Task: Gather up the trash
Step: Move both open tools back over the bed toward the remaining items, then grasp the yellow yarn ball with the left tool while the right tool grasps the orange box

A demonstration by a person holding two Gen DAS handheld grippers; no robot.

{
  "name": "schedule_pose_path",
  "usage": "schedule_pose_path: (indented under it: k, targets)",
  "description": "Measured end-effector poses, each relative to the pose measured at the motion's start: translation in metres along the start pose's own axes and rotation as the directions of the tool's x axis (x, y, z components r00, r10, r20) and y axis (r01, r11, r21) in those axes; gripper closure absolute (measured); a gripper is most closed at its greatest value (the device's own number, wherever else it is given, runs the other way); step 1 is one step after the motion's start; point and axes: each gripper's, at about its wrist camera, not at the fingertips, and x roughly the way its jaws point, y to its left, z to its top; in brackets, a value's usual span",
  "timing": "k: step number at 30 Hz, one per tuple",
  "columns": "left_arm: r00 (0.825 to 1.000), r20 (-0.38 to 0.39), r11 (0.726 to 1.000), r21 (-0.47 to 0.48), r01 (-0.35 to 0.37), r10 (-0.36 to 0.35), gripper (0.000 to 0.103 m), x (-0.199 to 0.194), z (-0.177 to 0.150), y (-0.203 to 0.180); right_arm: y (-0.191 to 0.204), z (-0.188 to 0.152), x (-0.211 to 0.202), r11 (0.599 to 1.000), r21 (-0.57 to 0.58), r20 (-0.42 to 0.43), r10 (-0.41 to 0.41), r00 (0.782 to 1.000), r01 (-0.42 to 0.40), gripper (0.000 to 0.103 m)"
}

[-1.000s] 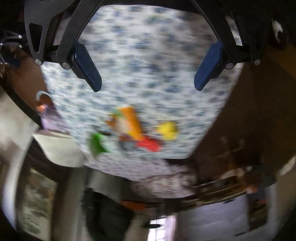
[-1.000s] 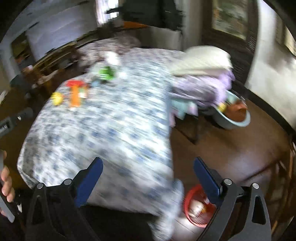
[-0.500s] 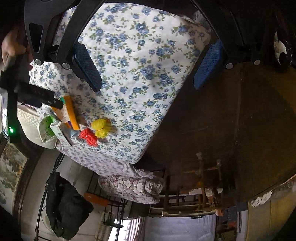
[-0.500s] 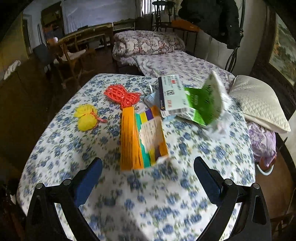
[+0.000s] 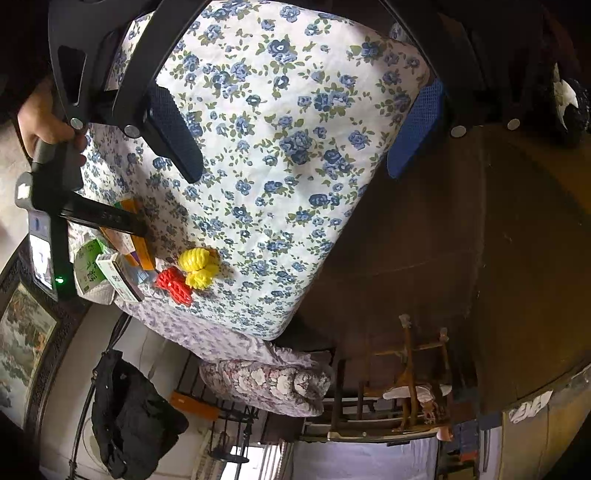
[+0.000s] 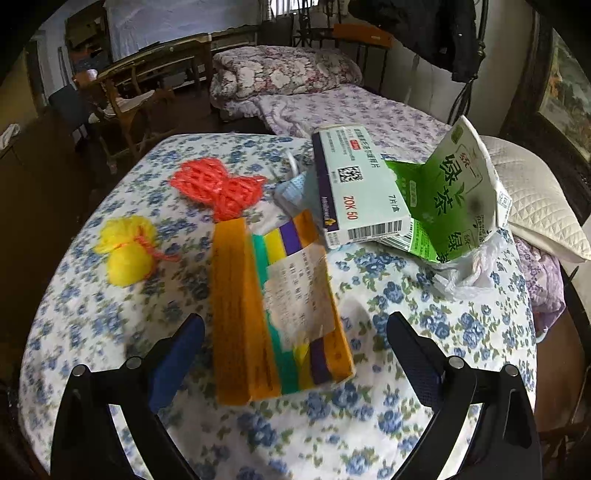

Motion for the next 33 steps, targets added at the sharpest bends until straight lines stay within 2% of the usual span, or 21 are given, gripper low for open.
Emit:
schedule_pose_path:
  k: [1,2,4,10,11,14,16,20,23,26,29,30,32,33]
  targets:
    - [1.0,0.0,1.0,0.005,-0.002,0.002,0.007,0.0,0.0,-0.001,-0.002,-0.001,0.002,1.0,0.013,-0.003,0.021,1.0,-0.021,0.039]
    - [1.0,0.0,1.0,0.01,-0.002,0.002,0.007,0.001,0.0,-0.003,-0.003,-0.003,-0.001,1.0,0.021,0.015,0.014,1.0,-0.015,0.055]
    - [1.0,0.0,1.0,0.018,-0.003,0.003,0.007,0.0,0.0,-0.006,-0.005,-0.008,-0.006,0.999,0.031,0.013,0.029,0.999,-0.029,0.06]
    - [1.0,-0.017,0.999,0.032,0.015,-0.015,0.007,0.004,-0.002,-0.015,-0.02,-0.065,-0.044,0.979,0.137,0.058,0.142,0.988,-0.149,0.061]
    - [1.0,-0.02,0.999,0.043,0.02,-0.019,0.007,0.006,-0.001,-0.019,-0.021,-0.082,-0.053,0.978,0.14,0.089,0.145,0.985,-0.156,0.061]
    - [0.998,-0.028,0.997,0.059,0.055,-0.054,0.007,0.014,0.011,-0.03,-0.023,-0.104,-0.064,0.978,0.136,0.133,0.143,0.981,-0.161,0.06]
    - [0.997,-0.028,0.994,0.085,0.075,-0.073,0.007,0.027,0.027,-0.046,-0.025,-0.106,-0.065,0.975,0.141,0.132,0.155,0.979,-0.173,0.06]
    - [0.989,-0.097,0.986,0.113,0.119,-0.108,0.007,0.073,0.061,-0.081,-0.026,-0.103,-0.064,0.972,0.145,0.138,0.167,0.976,-0.187,0.059]
    - [0.988,-0.134,0.988,0.115,0.098,-0.083,0.007,0.107,0.076,-0.099,-0.03,-0.105,-0.066,0.967,0.153,0.144,0.182,0.973,-0.203,0.059]
    - [0.98,-0.176,0.989,0.092,0.112,-0.094,0.007,0.134,0.082,-0.109,-0.034,-0.106,-0.065,0.958,0.17,0.151,0.207,0.967,-0.232,0.058]
    - [0.979,-0.199,0.993,0.098,0.06,-0.04,0.008,0.159,0.083,-0.115,-0.034,-0.106,-0.066,0.956,0.172,0.153,0.214,0.965,-0.239,0.058]
    - [0.979,-0.204,0.994,0.1,0.049,-0.027,0.019,0.163,0.082,-0.115,-0.034,-0.106,-0.066,0.955,0.172,0.153,0.218,0.964,-0.243,0.057]
    - [0.979,-0.201,0.993,0.113,0.034,-0.011,0.051,0.167,0.082,-0.117,-0.035,-0.107,-0.067,0.952,0.174,0.154,0.227,0.962,-0.253,0.057]
    - [0.981,-0.192,0.992,0.115,0.06,-0.037,0.063,0.166,0.082,-0.117,-0.036,-0.107,-0.067,0.951,0.175,0.155,0.23,0.961,-0.255,0.056]
